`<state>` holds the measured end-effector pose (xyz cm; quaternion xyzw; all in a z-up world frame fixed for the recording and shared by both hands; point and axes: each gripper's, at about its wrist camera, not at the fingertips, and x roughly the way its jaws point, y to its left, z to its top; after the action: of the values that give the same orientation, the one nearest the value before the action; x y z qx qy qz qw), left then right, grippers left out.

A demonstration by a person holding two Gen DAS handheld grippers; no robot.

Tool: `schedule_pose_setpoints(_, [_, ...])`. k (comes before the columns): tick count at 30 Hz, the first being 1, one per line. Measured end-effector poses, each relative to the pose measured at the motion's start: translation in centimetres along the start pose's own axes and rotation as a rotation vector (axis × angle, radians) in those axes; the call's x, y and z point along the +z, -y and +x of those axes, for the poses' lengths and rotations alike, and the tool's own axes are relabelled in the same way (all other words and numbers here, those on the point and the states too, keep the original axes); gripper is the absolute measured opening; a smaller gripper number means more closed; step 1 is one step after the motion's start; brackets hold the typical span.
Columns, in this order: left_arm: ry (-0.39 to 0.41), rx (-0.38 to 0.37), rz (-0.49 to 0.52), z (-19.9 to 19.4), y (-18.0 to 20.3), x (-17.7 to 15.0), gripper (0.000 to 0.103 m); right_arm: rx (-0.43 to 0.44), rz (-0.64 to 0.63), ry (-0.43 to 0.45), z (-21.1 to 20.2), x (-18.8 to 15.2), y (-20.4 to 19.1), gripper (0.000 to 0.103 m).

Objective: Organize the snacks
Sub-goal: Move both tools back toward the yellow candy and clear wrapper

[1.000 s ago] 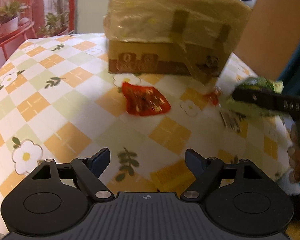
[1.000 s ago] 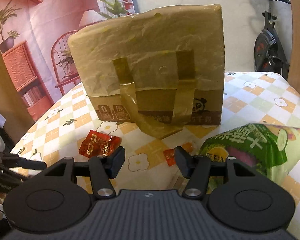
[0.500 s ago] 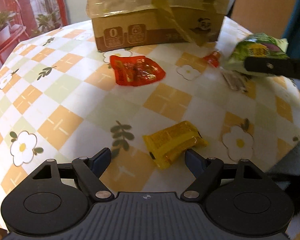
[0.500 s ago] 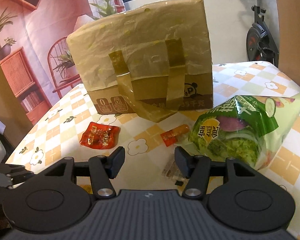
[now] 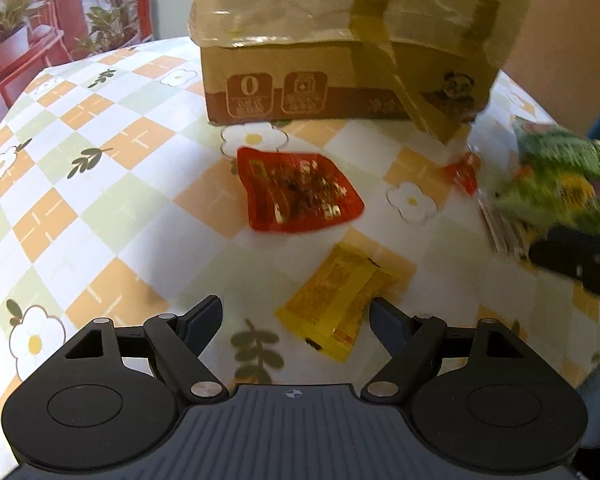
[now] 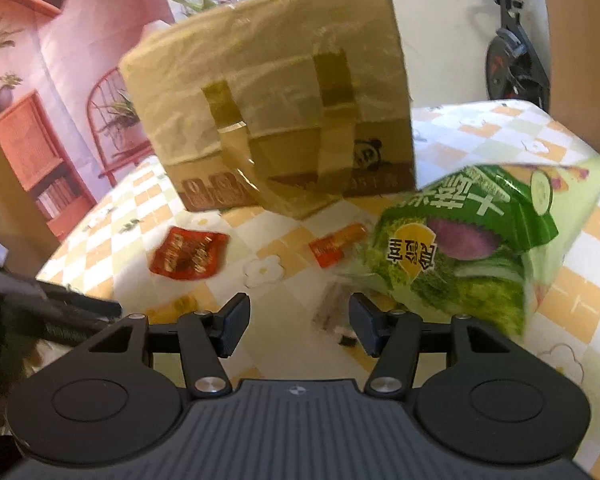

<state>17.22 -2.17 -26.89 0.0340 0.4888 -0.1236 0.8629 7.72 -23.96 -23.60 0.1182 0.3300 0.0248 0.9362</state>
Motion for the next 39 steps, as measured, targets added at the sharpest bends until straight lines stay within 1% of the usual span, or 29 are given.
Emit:
schedule_pose_setpoints(5, [0.053,0.019,-0.003,0.5,0.4,0.2,0.083,-0.021,0.012,-0.031,0.7,-0.3,0.6,0.059])
schedule_pose_setpoints(9, [0.1,0.02,0.01,0.5,0.6,-0.4,0.083,-0.084,-0.003,-0.056,1.7,-0.4,0.8,0.059])
schedule_pose_setpoints(12, [0.123,-0.009,-0.013,0.3,0.0,-0.6,0.083,-0.123,-0.004,-0.077,2.4,-0.5,1.0,0.064])
schedule_pose_setpoints(14, [0.142,-0.03,-0.031,0.1,-0.5,-0.6,0.082,-0.117,0.009,-0.08,2.8,-0.5,1.2,0.066])
schedule_pose_setpoints(17, [0.17,-0.039,-0.038,-0.1,-0.7,-0.6,0.08,-0.115,-0.008,-0.065,3.5,-0.3,1.0,0.068])
schedule_pose_setpoints(18, [0.176,-0.042,-0.037,-0.2,-0.7,-0.7,0.079,-0.118,-0.018,-0.061,3.8,-0.2,0.8,0.068])
schedule_pose_setpoints(22, [0.19,-0.051,-0.032,-0.1,-0.7,-1.1,0.078,-0.133,-0.079,-0.05,5.0,-0.1,-0.2,0.068])
schedule_pose_setpoints(23, [0.193,-0.055,-0.035,-0.1,-0.8,-1.2,0.078,-0.135,-0.101,-0.048,5.2,-0.2,-0.6,0.066])
schedule_pose_setpoints(24, [0.196,-0.059,-0.04,-0.1,-0.9,-1.4,0.078,-0.129,-0.123,-0.043,5.3,-0.3,-0.9,0.062])
schedule_pose_setpoints(25, [0.203,-0.061,-0.045,-0.1,-0.9,-1.5,0.078,-0.122,-0.144,-0.038,5.4,-0.4,-1.2,0.059])
schedule_pose_setpoints(28, [0.213,-0.061,-0.045,-0.1,-1.0,-1.7,0.078,-0.121,-0.197,-0.02,5.5,-1.0,-1.8,0.058])
schedule_pose_setpoints(30, [0.217,-0.065,-0.044,-0.1,-1.1,-1.7,0.078,-0.119,-0.205,-0.007,5.4,-1.3,-1.8,0.058])
schedule_pose_setpoints(33, [0.223,-0.07,-0.024,-0.1,-0.7,-1.6,0.075,-0.104,-0.187,0.011,5.3,-1.5,-1.4,0.058])
schedule_pose_setpoints(37, [0.224,-0.072,0.03,0.1,0.6,-1.6,0.075,-0.103,-0.199,0.027,5.2,-1.7,-1.5,0.058])
schedule_pose_setpoints(39, [0.22,-0.07,0.044,0.3,1.0,-1.8,0.073,-0.104,-0.203,0.031,5.3,-1.8,-1.5,0.058])
